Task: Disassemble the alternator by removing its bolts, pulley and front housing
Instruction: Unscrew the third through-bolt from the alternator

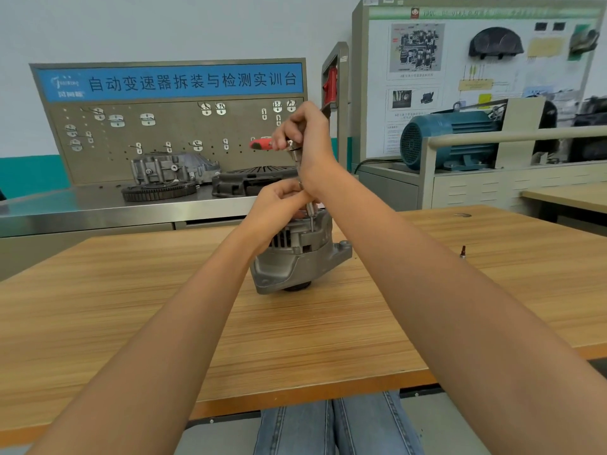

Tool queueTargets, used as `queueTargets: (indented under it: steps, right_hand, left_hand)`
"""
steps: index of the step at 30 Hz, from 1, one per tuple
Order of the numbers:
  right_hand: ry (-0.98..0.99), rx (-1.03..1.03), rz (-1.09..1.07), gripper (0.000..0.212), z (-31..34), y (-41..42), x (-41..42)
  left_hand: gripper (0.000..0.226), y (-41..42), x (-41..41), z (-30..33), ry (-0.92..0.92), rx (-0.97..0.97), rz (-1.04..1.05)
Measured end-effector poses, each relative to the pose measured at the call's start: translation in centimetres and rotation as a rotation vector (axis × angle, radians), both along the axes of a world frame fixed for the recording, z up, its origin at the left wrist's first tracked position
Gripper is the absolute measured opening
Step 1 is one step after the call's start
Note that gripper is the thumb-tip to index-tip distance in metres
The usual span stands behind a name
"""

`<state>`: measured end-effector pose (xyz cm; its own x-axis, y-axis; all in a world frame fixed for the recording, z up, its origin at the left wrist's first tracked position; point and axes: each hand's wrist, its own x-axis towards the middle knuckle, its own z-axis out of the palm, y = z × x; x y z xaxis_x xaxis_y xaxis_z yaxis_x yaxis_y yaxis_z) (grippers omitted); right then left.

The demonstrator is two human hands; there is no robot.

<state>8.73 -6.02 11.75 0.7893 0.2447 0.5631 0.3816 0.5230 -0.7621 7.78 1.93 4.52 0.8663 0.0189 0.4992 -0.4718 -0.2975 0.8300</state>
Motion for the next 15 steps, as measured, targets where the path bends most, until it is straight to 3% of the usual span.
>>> queueTargets:
  steps: [6,11,13,15]
  right_hand:
    - [-0.032,-0.129,-0.031,0.04,-0.2,1.2,-0.5]
    - [0.07,0.042,-0.065,0.036,0.1,0.5,0.1]
    - [0.103,0.076,-0.138,0.035,0.2,-0.2,0.6]
    - [0.067,-0.015,-0.283,0.037,-0.2,-0.8,1.0]
  left_hand:
    - [0.025,0.4,-0.2,0.0,-0.003,-0.046,-0.019]
    - [0.017,0.1,-0.1,0.1,0.004,-0.014,-0.025]
    - [0.013,-0.1,0.0,0.2,0.011,0.009,-0.03]
    - [0.012,-0.3,0.1,0.3,0.025,0.036,-0.033]
